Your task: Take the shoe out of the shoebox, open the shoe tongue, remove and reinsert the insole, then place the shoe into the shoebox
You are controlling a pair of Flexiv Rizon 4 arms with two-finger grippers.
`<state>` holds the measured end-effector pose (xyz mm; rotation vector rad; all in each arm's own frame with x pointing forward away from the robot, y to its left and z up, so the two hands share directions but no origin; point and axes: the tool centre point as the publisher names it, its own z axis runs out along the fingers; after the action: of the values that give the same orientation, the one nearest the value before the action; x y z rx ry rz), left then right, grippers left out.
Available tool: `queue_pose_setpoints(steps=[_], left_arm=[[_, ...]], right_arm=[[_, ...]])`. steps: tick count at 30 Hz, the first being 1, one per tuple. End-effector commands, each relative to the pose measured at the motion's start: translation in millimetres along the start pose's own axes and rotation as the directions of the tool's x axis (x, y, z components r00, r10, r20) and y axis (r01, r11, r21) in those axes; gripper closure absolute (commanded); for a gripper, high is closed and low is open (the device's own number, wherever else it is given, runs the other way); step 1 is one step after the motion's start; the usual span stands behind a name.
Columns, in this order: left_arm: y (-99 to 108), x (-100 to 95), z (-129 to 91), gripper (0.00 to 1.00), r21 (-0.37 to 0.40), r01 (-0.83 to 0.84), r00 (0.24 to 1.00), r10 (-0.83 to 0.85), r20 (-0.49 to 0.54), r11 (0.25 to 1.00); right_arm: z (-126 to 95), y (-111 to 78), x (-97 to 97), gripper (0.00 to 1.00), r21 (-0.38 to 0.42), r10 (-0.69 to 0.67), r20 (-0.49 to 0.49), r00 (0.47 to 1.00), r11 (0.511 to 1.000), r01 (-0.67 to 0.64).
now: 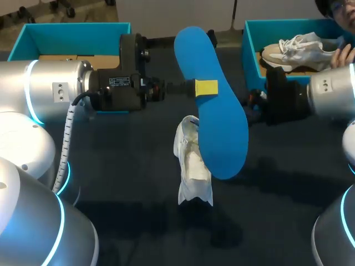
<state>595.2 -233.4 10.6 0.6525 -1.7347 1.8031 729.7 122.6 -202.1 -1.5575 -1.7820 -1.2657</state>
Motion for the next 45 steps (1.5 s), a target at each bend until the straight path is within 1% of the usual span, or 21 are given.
queue_pose_setpoints(steps=[1,2,5,6,7,8,9,11,12,16,18,20,22,23,25,28,30,33,35,40,45], left_arm=[[2,-0.2,0,1.0,0.003,0.0,1.0,0.0,-0.001,1.0],[2,-0.2,0,1.0,0.003,0.0,1.0,0.0,-0.001,1.0],[2,-0.2,0,1.0,0.003,0.0,1.0,0.0,-0.001,1.0],[2,-0.2,0,1.0,0.003,0.0,1.0,0.0,-0.001,1.0],[2,-0.2,0,1.0,0.003,0.0,1.0,0.0,-0.001,1.0],[2,-0.2,0,1.0,0.003,0.0,1.0,0.0,-0.001,1.0],[2,-0.2,0,1.0,0.003,0.0,1.0,0.0,-0.001,1.0],[2,-0.2,0,1.0,0.003,0.0,1.0,0.0,-0.001,1.0],[2,-0.2,0,1.0,0.003,0.0,1.0,0.0,-0.001,1.0],[2,-0.2,0,1.0,0.003,0.0,1.0,0.0,-0.001,1.0],[2,-0.2,0,1.0,0.003,0.0,1.0,0.0,-0.001,1.0],[2,-0.2,0,1.0,0.003,0.0,1.0,0.0,-0.001,1.0],[2,-0.2,0,1.0,0.003,0.0,1.0,0.0,-0.001,1.0],[2,-0.2,0,1.0,0.003,0.0,1.0,0.0,-0.001,1.0],[2,-0.2,0,1.0,0.003,0.0,1.0,0.0,-0.001,1.0],[2,-0.2,0,1.0,0.003,0.0,1.0,0.0,-0.001,1.0],[2,-0.2,0,1.0,0.003,0.0,1.0,0.0,-0.001,1.0],[2,-0.2,0,1.0,0.003,0.0,1.0,0.0,-0.001,1.0],[2,-0.2,0,1.0,0.003,0.0,1.0,0.0,-0.001,1.0],[2,-0.2,0,1.0,0.003,0.0,1.0,0.0,-0.001,1.0],[11,-9.2,-7,1.0,-0.048,-0.099,0.995,0.098,-0.017,0.994]], right_arm=[[-1,-2.2,-0.4,0.0,-0.004,0.0,-0.001,1.0,1.0,0.0],[-1,-2.2,-0.4,0.0,-0.004,0.0,-0.001,1.0,1.0,0.0],[-4,5.1,15.8,0.0,0.024,-0.01,-0.037,0.999,1.0,0.011],[-7,8.8,23.4,0.0,0.022,-0.005,-0.081,0.997,1.0,0.006],[-9,11.0,27.6,0.0,0.031,0.007,-0.084,0.996,1.0,-0.004],[-12,14.6,36.2,0.0,0.024,-0.013,-0.119,0.993,1.0,0.016],[-13,16.8,41.0,0.0,0.01,0.004,-0.161,0.987,1.0,-0.002],[-15,21.0,50.8,0.0,0.014,-0.006,-0.192,0.981,1.0,0.009],[-15,23.8,58.0,0.0,0.05,0.027,-0.197,0.98,0.999,-0.017],[-17,29.5,74.7,0.0,0.108,0.062,-0.172,0.983,0.993,-0.044],[-20,30.9,84.1,0.0,0.134,0.076,-0.21,0.975,0.99,-0.049],[-23,30.7,88.9,0.0,0.154,0.092,-0.227,0.97,0.986,-0.057],[-28,31.1,92.2,0.0,0.151,0.095,-0.251,0.963,0.987,-0.058],[-32,31.6,93.4,0.0,0.154,0.103,-0.291,0.951,0.986,-0.059],[-36,31.5,93.2,0.0,0.165,0.11,-0.33,0.938,0.985,-0.058],[-43,31.4,91.1,0.0,0.187,0.138,-0.349,0.927,0.979,-0.076],[-45,30.8,91.5,0.0,0.214,0.159,-0.331,0.93,0.973,-0.091],[-50,28.3,87.9,0.0,0.215,0.175,-0.327,0.929,0.971,-0.108],[-56,27.0,82.5,0.0,0.18,0.199,-0.324,0.925,0.973,-0.146],[-56,27.0,82.5,0.0,0.18,0.199,-0.324,0.925,0.973,-0.146],[-56,27.0,82.5,0.0,0.18,0.199,-0.324,0.925,0.973,-0.146]])
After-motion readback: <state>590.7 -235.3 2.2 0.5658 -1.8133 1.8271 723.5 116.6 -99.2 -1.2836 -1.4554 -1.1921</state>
